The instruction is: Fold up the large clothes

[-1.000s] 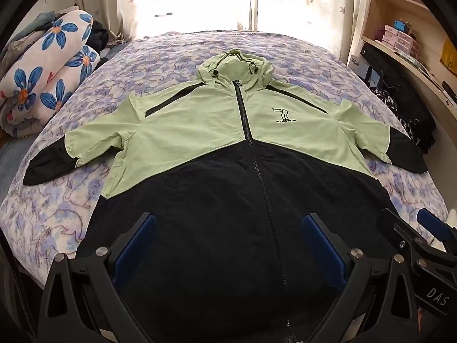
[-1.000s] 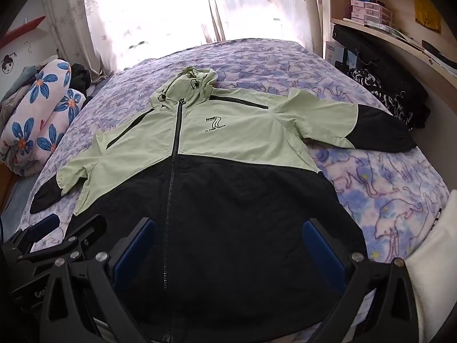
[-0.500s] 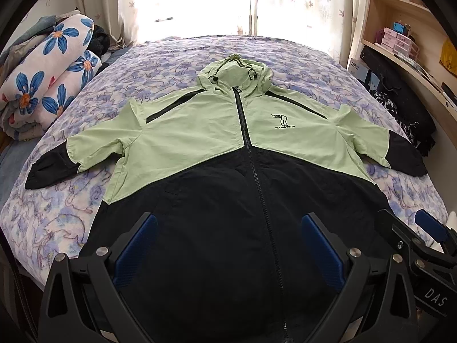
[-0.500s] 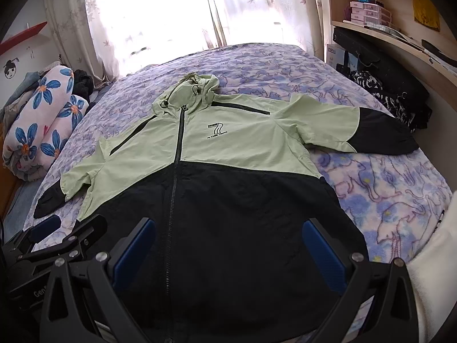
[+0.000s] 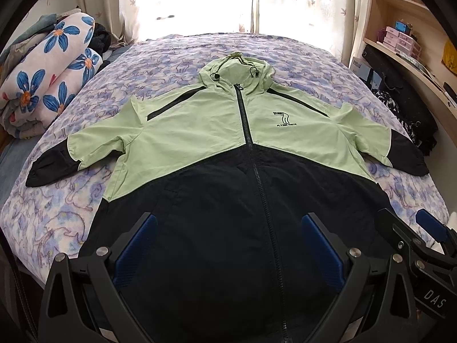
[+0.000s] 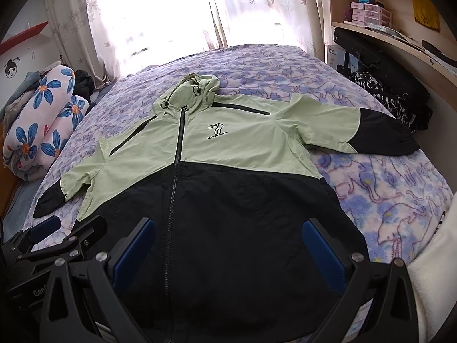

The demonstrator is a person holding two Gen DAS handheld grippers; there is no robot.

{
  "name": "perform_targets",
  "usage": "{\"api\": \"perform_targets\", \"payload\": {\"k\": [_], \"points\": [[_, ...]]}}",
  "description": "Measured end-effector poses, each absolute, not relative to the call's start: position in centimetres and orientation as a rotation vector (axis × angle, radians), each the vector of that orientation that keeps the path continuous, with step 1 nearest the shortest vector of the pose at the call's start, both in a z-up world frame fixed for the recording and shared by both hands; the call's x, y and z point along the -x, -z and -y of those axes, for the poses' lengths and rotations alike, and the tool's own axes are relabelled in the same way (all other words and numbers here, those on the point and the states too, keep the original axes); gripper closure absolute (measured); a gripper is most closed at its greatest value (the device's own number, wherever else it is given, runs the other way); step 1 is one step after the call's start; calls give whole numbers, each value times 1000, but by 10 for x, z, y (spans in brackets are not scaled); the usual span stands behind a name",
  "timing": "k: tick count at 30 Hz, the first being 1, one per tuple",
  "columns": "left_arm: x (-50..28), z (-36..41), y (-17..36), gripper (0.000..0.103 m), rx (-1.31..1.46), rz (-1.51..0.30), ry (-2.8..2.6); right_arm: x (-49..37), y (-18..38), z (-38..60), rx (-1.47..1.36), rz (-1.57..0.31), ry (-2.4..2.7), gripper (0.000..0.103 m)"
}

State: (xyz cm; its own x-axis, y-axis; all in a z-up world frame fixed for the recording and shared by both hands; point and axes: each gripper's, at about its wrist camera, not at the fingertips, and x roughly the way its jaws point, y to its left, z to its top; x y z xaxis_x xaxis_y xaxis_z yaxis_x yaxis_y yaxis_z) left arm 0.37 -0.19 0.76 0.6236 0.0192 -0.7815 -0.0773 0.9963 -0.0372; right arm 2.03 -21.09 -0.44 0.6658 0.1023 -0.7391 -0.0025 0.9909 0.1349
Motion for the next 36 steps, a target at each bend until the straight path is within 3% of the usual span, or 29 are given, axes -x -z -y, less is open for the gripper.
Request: {"api": "perform_targets", "payload": {"k": [36], "points": [[4,1,-6,4,60,-903,-71,-13,7,207,-129,-835,-68,0]]}}
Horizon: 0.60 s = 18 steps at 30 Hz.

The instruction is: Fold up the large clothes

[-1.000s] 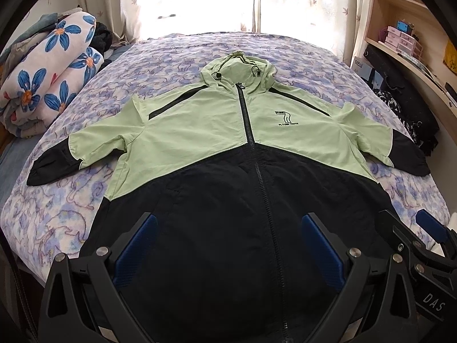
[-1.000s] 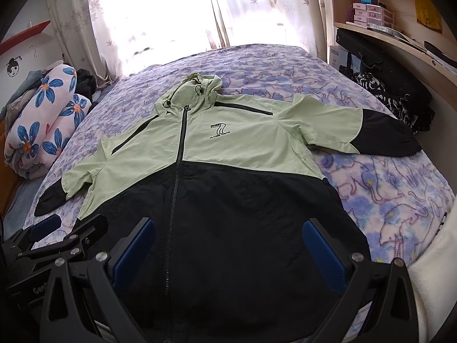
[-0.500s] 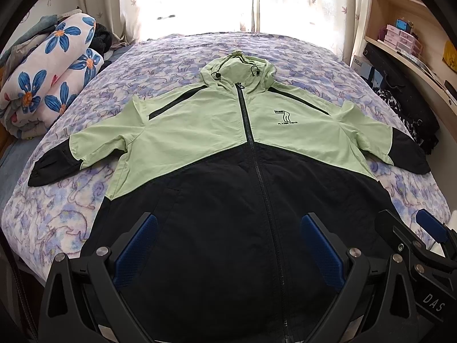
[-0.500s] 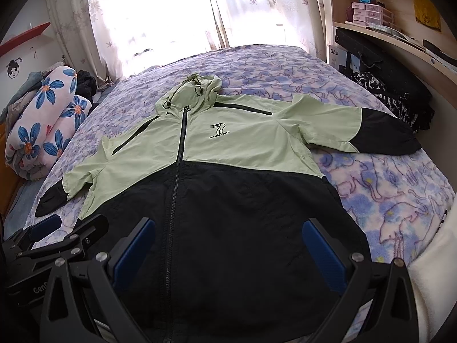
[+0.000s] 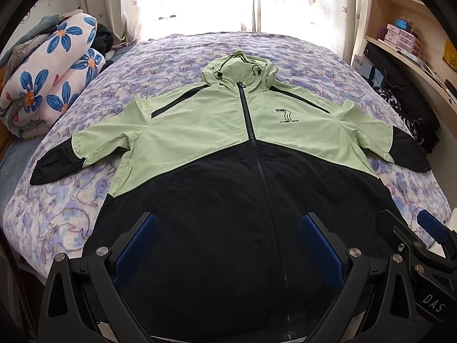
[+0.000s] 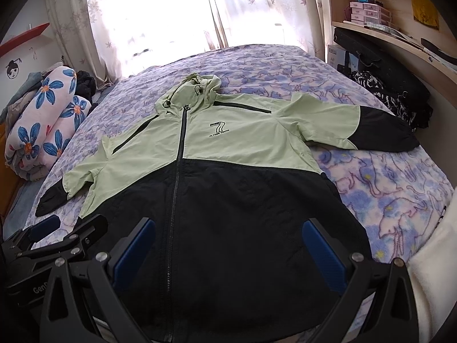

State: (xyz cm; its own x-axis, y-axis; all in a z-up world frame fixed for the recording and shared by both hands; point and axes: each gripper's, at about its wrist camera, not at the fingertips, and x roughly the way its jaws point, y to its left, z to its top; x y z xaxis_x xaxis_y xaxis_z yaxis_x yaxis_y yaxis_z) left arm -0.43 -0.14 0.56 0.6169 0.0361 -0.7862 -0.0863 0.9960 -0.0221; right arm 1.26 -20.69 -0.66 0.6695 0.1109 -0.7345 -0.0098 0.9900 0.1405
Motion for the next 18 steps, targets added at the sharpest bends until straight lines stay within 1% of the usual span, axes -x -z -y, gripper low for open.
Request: {"api": "perform_targets", "payload": {"k": [18], "points": [[10,-1,-7,4,61,-897,-69,-12,5,205,-127,-834,-67,0]]}}
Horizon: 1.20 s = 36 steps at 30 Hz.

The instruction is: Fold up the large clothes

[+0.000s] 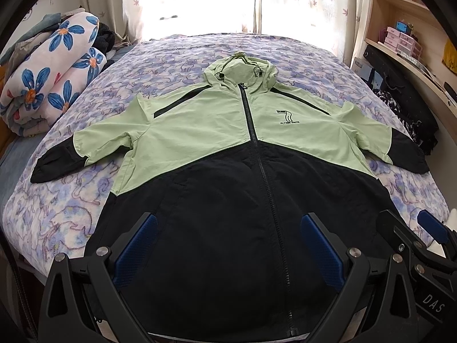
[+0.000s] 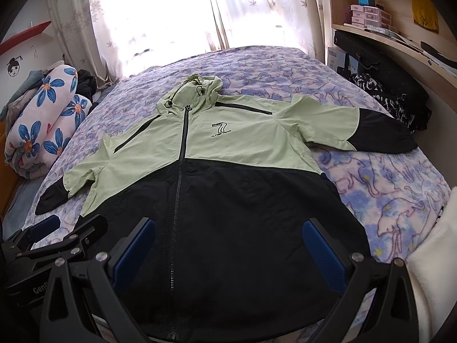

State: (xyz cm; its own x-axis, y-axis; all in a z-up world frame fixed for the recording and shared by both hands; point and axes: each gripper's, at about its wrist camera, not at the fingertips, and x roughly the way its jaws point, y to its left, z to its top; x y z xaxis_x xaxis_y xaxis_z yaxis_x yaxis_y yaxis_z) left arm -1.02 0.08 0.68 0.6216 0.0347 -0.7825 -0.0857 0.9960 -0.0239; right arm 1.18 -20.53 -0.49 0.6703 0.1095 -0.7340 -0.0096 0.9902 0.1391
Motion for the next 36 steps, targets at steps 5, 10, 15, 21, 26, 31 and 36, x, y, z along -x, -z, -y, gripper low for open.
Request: {"api": "perform_targets", "payload": {"k": [5,10,15,21,26,31,36], "points": [[15,-4,-18,4,77,-868,-62,-9,1,205,-133,-824,-76,0],[8,-4,-30,4,92,-851,-36,-11,-8,207,-137,-815,-87,0],[-2,-4,-43,4,115,-818,17,-20,-30,207,-117,-789,-102,0],[-14,-1,-66,4,109,-768,32,-25,-55,204,-74,-757,-144,0],[-24,8,-88,4,71,-738,55,-29,-77,206,-41,-725,-162,0],[-34,22,-110,3,51,-714,82,-41,-94,224,-77,-743,-191,0],[-45,44,-130,3,2,-658,82,-60,-116,259,-92,-730,-156,0]]}}
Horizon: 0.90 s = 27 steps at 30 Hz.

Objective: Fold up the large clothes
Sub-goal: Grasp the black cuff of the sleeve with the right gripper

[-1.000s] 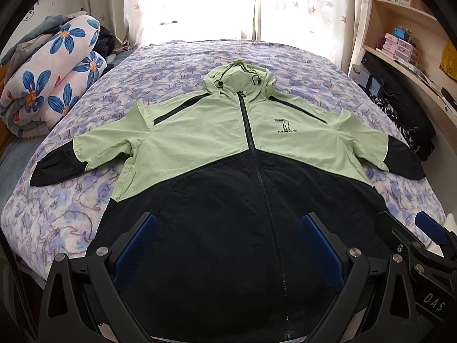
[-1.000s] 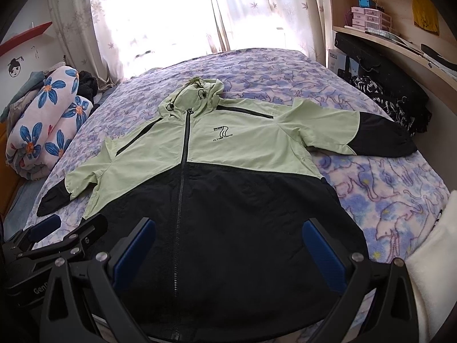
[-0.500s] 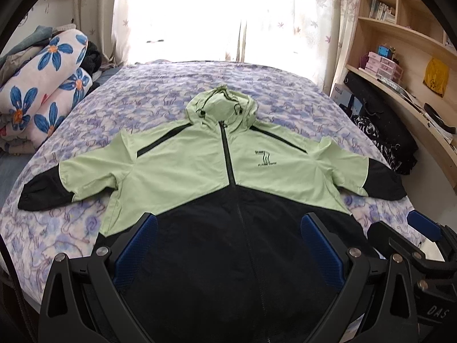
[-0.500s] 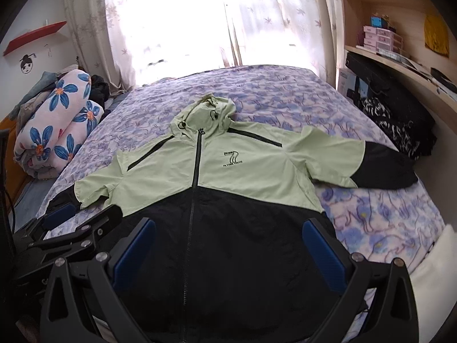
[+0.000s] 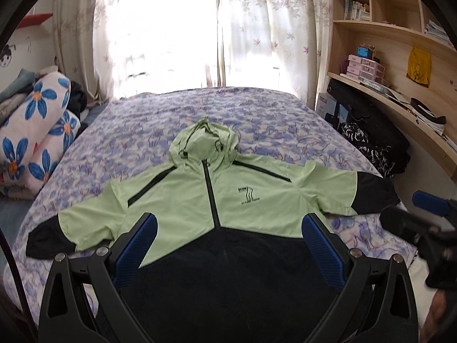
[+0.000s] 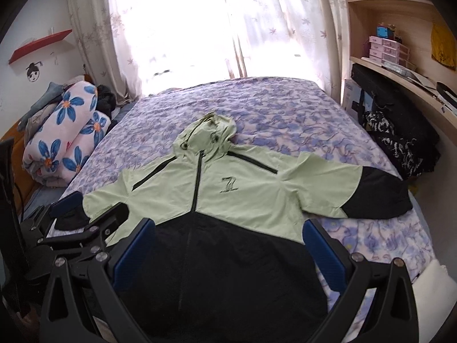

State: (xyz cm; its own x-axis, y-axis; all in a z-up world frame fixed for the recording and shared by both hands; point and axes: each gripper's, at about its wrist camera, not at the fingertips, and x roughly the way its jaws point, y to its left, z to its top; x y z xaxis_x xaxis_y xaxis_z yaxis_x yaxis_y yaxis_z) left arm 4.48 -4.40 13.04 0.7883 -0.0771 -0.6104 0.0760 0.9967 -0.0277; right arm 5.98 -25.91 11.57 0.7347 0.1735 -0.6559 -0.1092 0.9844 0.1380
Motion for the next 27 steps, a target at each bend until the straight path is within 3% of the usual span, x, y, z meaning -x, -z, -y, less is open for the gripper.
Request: {"api": "perform_targets", "payload": {"k": [12,21,27], "points": [[-106,120,-158,2,-46,-585,85,-119,-121,385,-181,-752,20,0],[-159,202,-116,2,-148,-493,119,-181,-38,514,-383,-933,209,0],[-209,235,-66,2,-169,-624,154,-207,35,593,-522,-1058,371,5]]}}
